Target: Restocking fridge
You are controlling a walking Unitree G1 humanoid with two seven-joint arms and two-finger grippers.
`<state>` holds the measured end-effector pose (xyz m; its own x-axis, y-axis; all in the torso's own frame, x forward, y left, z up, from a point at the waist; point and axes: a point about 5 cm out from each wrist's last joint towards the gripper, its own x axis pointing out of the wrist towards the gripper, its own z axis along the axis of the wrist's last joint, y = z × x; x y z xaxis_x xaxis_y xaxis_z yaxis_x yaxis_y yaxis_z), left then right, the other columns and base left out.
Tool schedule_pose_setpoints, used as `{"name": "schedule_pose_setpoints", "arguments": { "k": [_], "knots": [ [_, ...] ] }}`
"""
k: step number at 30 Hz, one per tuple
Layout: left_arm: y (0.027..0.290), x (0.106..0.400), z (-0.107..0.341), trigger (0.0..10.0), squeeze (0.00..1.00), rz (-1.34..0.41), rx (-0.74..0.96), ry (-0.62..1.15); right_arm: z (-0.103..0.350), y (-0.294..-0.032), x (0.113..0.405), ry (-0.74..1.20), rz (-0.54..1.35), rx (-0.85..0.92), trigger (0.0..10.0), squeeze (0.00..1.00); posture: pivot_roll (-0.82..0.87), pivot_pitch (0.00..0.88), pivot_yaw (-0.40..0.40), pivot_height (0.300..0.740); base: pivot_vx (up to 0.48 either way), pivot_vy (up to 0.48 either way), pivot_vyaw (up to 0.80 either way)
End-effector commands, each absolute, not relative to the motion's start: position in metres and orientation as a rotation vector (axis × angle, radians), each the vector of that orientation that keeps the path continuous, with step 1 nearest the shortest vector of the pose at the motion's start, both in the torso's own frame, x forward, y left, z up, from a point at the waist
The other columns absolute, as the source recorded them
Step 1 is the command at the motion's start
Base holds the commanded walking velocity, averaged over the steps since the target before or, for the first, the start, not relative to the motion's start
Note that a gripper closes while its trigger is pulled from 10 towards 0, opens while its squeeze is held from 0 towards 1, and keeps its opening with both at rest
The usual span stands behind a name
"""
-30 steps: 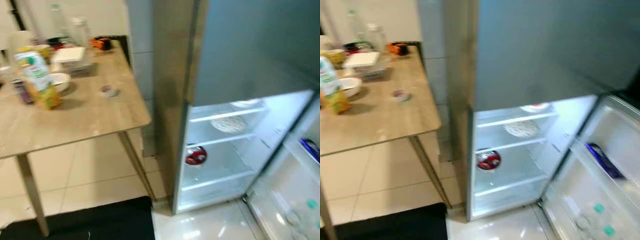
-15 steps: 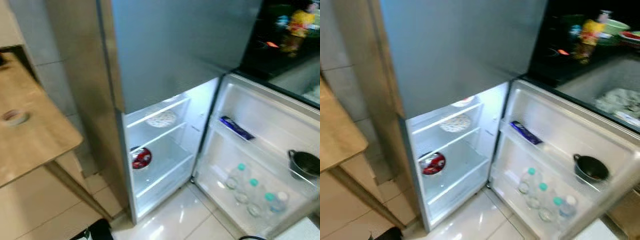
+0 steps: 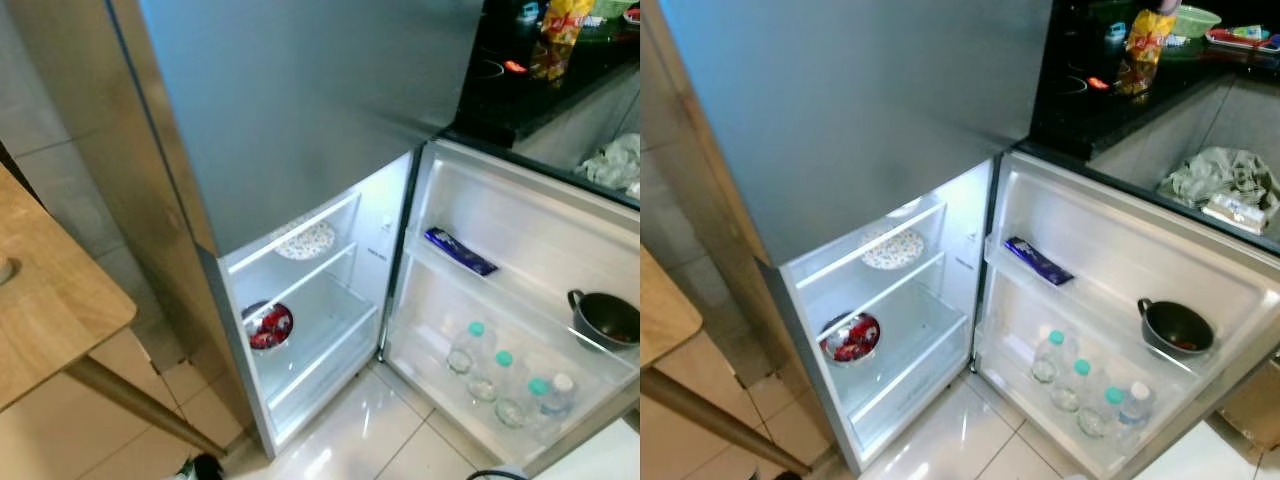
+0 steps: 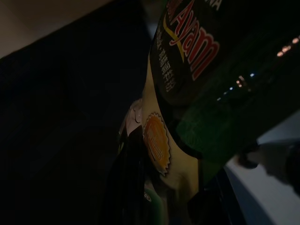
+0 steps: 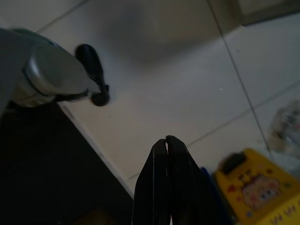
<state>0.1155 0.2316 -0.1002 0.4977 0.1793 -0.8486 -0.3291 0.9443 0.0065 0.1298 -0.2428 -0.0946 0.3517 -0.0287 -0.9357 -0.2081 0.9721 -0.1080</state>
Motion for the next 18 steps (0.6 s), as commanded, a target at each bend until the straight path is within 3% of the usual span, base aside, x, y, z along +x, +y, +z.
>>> {"name": "schedule_pose_setpoints", "arguments": {
  "k": [1, 9, 18],
  "knots": [
    [0.239, 0.119, -0.097, 10.0, 0.0, 0.306, -0.162, 0.991, -0.096, -0.241, 0.128, 1.214, 0.111, -0.214, 10.0, 0.0, -0.11, 0.0, 0.016, 0.74, 0.0, 0.0, -0.79],
    [0.232, 0.122, -0.098, 10.0, 0.0, 0.304, -0.189, 0.978, -0.094, -0.247, 0.131, 1.21, 0.093, -0.236, 10.0, 0.0, -0.08, 0.0, -0.012, 0.74, 0.0, 0.0, -0.79],
    [0.213, 0.096, -0.109, 10.0, 0.0, 0.24, -0.223, 1.065, -0.089, -0.253, 0.139, 1.175, 0.046, -0.272, 10.0, 0.0, -0.1, 0.0, 0.003, 0.74, 0.0, 0.0, -0.7]
  ]
}}
